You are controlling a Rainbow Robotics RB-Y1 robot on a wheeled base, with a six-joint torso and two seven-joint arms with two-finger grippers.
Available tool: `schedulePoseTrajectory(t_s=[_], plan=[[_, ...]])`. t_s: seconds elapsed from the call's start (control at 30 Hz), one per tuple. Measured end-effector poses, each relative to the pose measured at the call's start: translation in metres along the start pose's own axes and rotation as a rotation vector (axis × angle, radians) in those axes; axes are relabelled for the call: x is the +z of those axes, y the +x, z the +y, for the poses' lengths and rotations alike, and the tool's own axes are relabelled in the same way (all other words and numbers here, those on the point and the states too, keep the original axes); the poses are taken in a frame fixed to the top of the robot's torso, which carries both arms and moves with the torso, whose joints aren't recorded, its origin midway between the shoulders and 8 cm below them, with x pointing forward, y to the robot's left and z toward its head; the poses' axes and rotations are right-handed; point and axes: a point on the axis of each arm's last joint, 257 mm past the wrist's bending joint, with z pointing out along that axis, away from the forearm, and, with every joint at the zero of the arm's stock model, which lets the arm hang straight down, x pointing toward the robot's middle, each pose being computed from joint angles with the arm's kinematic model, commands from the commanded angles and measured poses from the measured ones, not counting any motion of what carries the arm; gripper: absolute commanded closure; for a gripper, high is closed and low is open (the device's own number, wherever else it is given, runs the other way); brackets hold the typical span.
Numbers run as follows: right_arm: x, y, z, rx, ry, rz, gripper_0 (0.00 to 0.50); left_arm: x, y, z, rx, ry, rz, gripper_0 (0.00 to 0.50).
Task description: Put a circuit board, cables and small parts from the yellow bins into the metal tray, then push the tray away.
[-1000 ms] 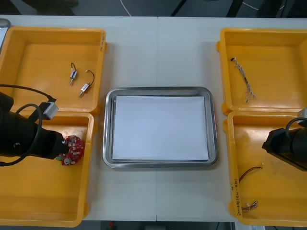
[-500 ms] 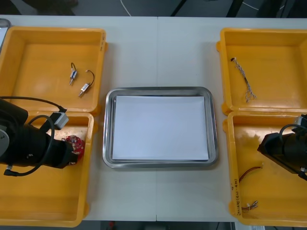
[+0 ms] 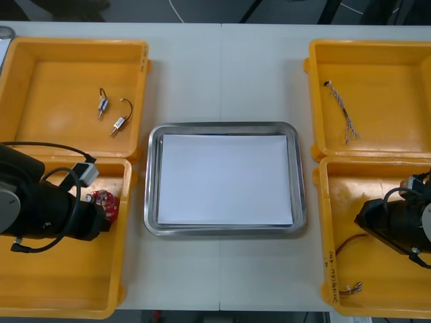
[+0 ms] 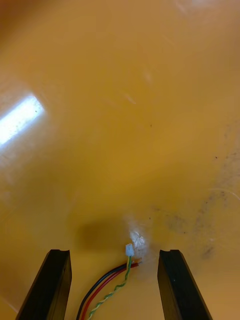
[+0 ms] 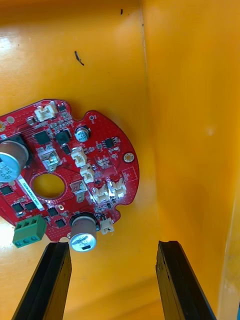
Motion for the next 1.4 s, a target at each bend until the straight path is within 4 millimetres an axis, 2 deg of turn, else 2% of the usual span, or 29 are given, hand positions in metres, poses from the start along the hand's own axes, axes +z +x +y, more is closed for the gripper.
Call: schedulePoseTrajectory(t_s=[0.3,0.8,0.83,0.87,0.9,0.93,0.97,1.0,1.4], plan=[[0.011,0.009,-0.004,0.047,0.012,0.028,0.0,0.006,-0.001,-0.002,0.006,0.001,-0.013,0.0],[0.016,0.01,-0.004,0.064,0.008,0.028,0.0,0.011,-0.001,0.009,-0.012,-0.017,-0.012,0.0],[0.016,0.01,-0.004,0.064,0.008,0.028,0.178,0.011,-0.001,0.009,-0.012,-0.017,-0.012,0.0],[0.016,0.01,-0.004,0.063,0.008,0.028,0.241,0.011,-0.001,0.009,-0.012,-0.017,-0.012,0.0],[0.017,0.01,-0.004,0.064,0.009,0.028,0.382,0.011,-0.001,0.009,-0.013,-0.017,-0.012,0.0],[0.017,0.01,-0.005,0.064,0.009,0.028,0.442,0.011,-0.001,0.009,-0.013,-0.017,-0.012,0.0],[0.017,0.01,-0.005,0.064,0.009,0.028,0.478,0.011,-0.001,0.009,-0.013,-0.017,-0.012,0.0],[0.017,0.01,-0.005,0.064,0.01,0.029,0.5,0.011,-0.001,0.009,-0.013,-0.017,-0.012,0.0],[0.017,0.011,-0.004,0.062,0.009,0.03,0.5,0.014,-0.002,0.004,-0.006,-0.007,-0.02,0.0]])
